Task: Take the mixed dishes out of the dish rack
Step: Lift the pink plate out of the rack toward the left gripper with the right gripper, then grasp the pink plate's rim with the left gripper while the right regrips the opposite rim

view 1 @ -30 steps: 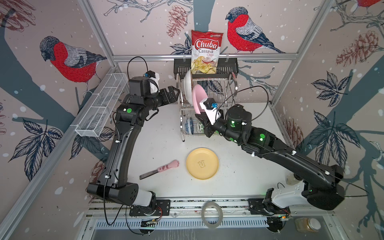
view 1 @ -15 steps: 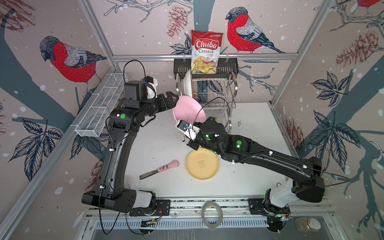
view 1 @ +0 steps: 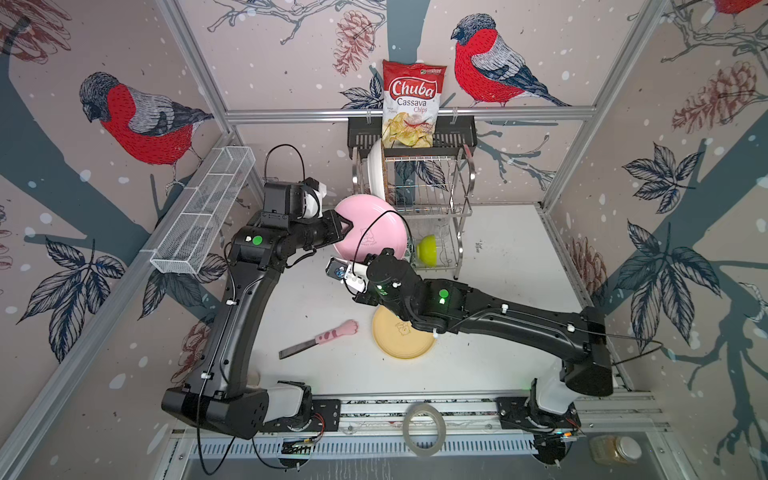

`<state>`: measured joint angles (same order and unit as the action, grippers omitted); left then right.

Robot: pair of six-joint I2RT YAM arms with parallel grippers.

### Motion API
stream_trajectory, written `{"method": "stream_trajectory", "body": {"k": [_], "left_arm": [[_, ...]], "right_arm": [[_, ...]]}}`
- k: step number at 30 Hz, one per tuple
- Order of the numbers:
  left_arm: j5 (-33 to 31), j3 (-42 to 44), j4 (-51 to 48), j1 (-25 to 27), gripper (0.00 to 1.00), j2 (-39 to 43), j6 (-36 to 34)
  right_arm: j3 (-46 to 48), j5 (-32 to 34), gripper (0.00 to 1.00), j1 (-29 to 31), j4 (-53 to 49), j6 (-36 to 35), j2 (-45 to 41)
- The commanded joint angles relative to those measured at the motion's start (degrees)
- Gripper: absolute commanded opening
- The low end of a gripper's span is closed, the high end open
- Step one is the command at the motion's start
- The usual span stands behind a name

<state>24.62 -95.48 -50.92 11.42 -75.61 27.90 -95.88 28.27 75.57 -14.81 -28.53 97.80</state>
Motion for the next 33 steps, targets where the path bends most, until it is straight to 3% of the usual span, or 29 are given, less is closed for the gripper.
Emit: {"method": "stream_trajectory", "body": {"k": [1,4,7,8,11,17,22,27,33], "left_arm": [[4.65,0.51,3.14,0.12,0.13,0.31,0.22],[5.48,0.54,3.64,0.1,0.07,0.07,0.38],[5.37,0.16,3.38,0.1,0.04,-0.06,0.22],[5.3,0.04,3.27,0.1,0.03,-0.08,0.14],[5.35,-0.26,3.15,0.15,0.0,-0.06,-0.11],[5.69,-0.45,3.19,0.09,0.0,-0.15,-0.39],[6.05,-0.81,3.32,0.09,0.0,-0.24,-1.01],[7.32,-0.54,4.47,0.09,0.0,-0.1,-1.58],[8.78,0.14,6.64,0.09,0.0,0.94,-2.85]], "right_arm": [[-0.56,-0.38,0.02,0.02,1.96,0.2,0.79],[-0.23,-1.53,0.13,0.0,2.28,0.84,0.81],[0.09,-4.08,0.38,-0.14,2.16,2.23,0.31],[0.14,-5.94,0.47,-0.23,1.84,3.15,0.0],[-0.08,-16.03,0.57,-1.26,0.52,6.8,-1.72],[0.39,-48.68,0.62,-9.23,0.68,18.12,-6.94],[6.02,-65.35,0.63,-17.72,9.78,28.63,-12.51],[12.15,-69.82,0.62,-26.3,17.14,38.39,-17.21],[18.36,-68.97,0.51,-36.34,20.66,47.25,-20.51]]}}
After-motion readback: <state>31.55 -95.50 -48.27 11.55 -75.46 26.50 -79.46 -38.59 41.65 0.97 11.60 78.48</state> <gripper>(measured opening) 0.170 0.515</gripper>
